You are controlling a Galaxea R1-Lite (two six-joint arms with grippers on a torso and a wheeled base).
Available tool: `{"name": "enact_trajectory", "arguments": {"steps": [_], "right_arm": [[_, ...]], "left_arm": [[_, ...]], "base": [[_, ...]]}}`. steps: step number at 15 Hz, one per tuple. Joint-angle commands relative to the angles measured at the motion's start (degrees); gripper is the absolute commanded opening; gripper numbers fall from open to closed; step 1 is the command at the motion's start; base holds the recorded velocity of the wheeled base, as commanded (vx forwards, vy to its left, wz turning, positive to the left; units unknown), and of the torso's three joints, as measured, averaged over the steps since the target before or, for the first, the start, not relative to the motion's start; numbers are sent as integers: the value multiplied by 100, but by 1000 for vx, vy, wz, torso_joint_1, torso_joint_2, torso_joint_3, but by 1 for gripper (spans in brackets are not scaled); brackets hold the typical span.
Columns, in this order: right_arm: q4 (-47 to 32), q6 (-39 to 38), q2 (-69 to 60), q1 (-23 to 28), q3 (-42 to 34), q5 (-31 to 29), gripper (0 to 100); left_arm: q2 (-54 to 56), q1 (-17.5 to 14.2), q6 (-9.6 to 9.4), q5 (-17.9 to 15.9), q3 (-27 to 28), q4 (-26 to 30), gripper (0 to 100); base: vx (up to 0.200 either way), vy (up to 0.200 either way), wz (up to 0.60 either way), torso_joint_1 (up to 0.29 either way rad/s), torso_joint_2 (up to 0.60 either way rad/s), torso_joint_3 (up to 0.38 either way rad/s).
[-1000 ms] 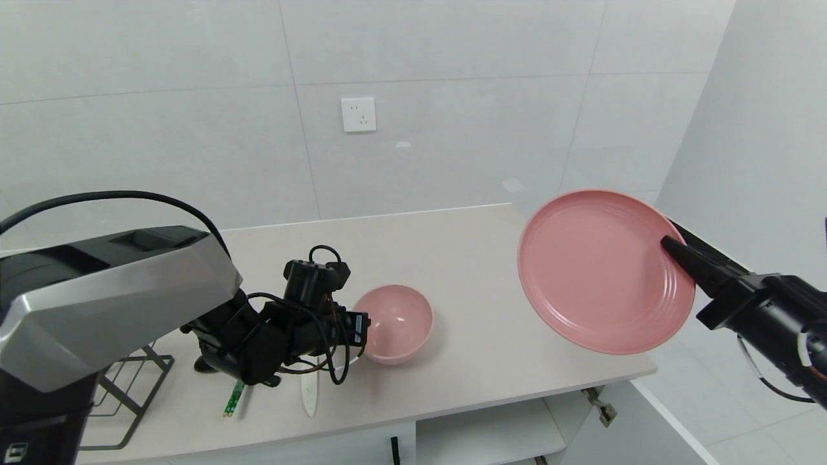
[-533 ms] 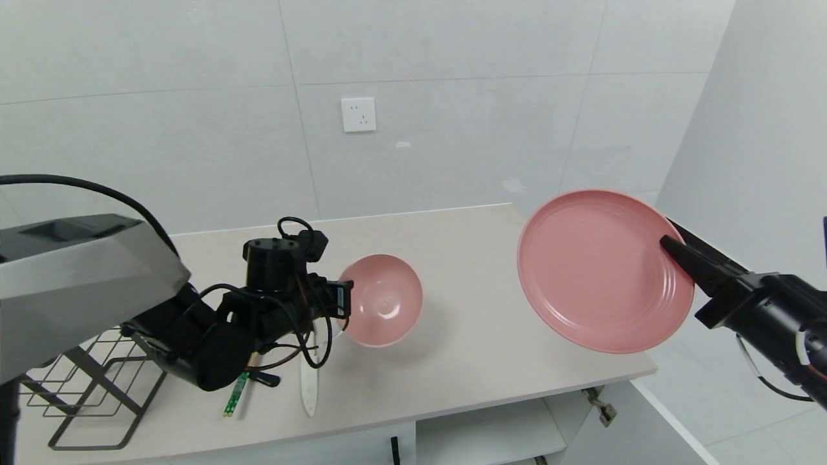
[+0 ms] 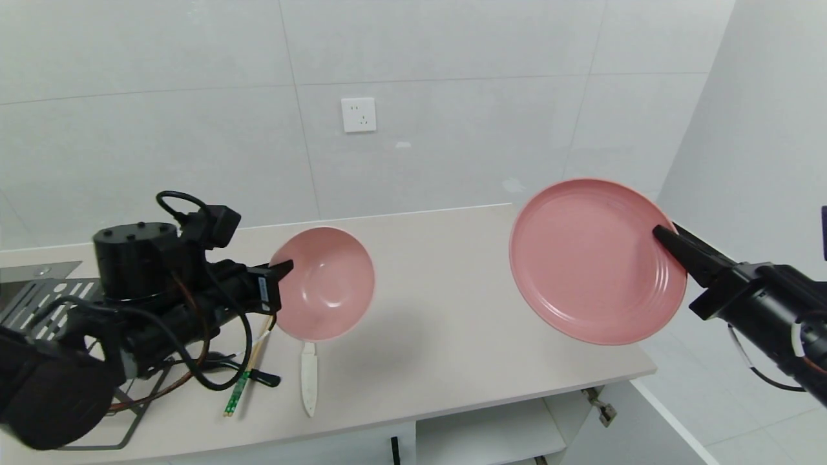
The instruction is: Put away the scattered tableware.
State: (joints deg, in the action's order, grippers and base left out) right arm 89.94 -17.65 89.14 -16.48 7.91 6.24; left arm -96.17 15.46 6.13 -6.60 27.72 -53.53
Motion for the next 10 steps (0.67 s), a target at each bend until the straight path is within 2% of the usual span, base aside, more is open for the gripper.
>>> {"name": "enact_trajectory", "arguments": {"steps": [1,2,4,6,7,8,10], "right_arm": [[6,7,7,-224,70,-9,0],[6,16,16,-224,53,0,0],[6,-19,7,-329,-35,17,0],[6,-37,-54,-470,-123,9,0],[6,-45,-151,-532,-132,9,0],[6,-63,-257,-532,-132,9,0],[6,-186,-406,-558,-185,17,0]], "left_arm": [[1250,-43,11,-52,-610,-8,0],[1408,-43,28,-70,-680,-35,0],[1856,10,151,-70,-988,-694,0],[1865,247,292,-158,-1252,-1476,0],[1856,274,547,-228,-1331,-1933,0],[1892,265,688,-325,-1471,-2197,0],[2067,238,696,-501,-1797,-2320,0]], "base": [[0,0,0,0,0,0],[0,0,0,0,0,0],[0,0,0,0,0,0],[0,0,0,0,0,0],[0,0,0,0,0,0],[0,0,0,0,0,0],[0,0,0,0,0,0]]}}
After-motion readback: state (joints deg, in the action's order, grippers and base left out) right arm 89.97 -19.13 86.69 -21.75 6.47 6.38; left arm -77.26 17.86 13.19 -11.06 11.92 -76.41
